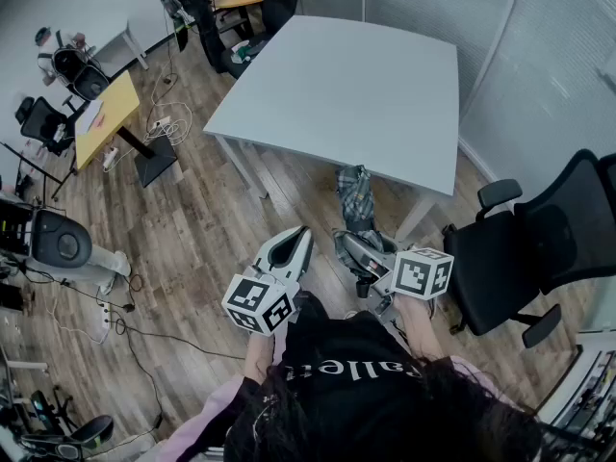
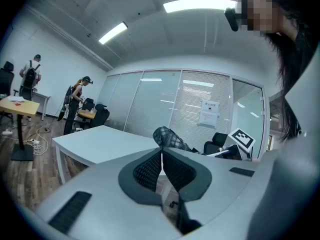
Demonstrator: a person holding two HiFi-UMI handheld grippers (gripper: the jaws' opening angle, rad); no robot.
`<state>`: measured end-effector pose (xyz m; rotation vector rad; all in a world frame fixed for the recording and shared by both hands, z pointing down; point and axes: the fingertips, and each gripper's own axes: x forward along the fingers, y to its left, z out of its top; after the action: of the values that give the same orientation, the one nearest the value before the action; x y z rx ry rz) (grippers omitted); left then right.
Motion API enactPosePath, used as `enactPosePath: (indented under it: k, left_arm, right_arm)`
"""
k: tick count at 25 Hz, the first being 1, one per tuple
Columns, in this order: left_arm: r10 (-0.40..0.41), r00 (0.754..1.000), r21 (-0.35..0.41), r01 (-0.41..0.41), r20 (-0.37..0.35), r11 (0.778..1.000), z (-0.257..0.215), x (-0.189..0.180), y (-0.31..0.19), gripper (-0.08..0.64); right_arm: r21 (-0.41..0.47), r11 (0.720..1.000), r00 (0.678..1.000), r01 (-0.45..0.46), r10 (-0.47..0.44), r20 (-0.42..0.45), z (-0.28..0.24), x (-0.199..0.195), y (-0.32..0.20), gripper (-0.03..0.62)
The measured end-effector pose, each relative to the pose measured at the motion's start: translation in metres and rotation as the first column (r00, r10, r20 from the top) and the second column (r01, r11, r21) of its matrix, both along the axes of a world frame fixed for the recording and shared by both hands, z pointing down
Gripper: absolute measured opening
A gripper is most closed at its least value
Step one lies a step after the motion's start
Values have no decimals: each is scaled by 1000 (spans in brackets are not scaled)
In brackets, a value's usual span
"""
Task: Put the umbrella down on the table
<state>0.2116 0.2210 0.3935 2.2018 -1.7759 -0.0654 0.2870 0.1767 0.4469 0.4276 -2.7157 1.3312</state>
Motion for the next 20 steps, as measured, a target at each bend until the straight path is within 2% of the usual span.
enactPosePath:
  k: [10,20]
  left_arm:
    - [0,1000,-25,0,-2,1000,5,5,5,25]
    - [2,1000,-40,-3,-22,999,17,-7,5,26]
  right_arm:
    - [-23,1000,1000,14,-14,0,3,1,7,215]
    - [-19,1000,999,15,-16,-45,11,-11,5,216]
